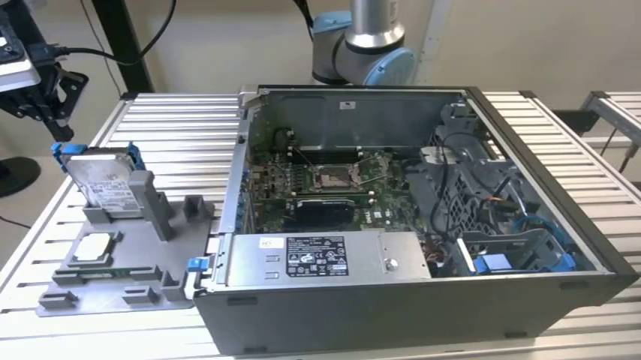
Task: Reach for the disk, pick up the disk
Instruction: 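Pick up the disk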
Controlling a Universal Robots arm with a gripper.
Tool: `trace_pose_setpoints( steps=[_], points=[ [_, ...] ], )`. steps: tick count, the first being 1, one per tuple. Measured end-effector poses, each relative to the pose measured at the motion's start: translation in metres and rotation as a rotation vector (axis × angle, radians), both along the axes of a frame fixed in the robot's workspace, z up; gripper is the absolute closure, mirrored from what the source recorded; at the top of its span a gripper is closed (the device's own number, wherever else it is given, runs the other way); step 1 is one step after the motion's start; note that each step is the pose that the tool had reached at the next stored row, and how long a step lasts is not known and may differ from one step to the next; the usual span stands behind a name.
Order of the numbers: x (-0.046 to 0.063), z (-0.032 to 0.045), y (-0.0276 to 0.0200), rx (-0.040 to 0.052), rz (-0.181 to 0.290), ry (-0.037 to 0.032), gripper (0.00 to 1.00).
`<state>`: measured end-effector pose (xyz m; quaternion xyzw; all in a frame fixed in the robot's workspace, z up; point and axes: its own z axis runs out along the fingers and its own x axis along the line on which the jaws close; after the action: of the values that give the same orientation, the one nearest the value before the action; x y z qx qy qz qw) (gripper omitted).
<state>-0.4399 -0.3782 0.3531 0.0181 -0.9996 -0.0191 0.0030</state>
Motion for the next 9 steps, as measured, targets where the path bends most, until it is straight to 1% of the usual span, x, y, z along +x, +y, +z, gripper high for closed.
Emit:
trace_pose_setpoints(
  steps=[5,9],
  points=[
    [0.0000,0.0000,0.0000,0.0000,0.008,0.0000,1.00],
    [-0.0001,-0.0001,0.0000,0.0001,0.054,-0.0002,1.00]
  ],
)
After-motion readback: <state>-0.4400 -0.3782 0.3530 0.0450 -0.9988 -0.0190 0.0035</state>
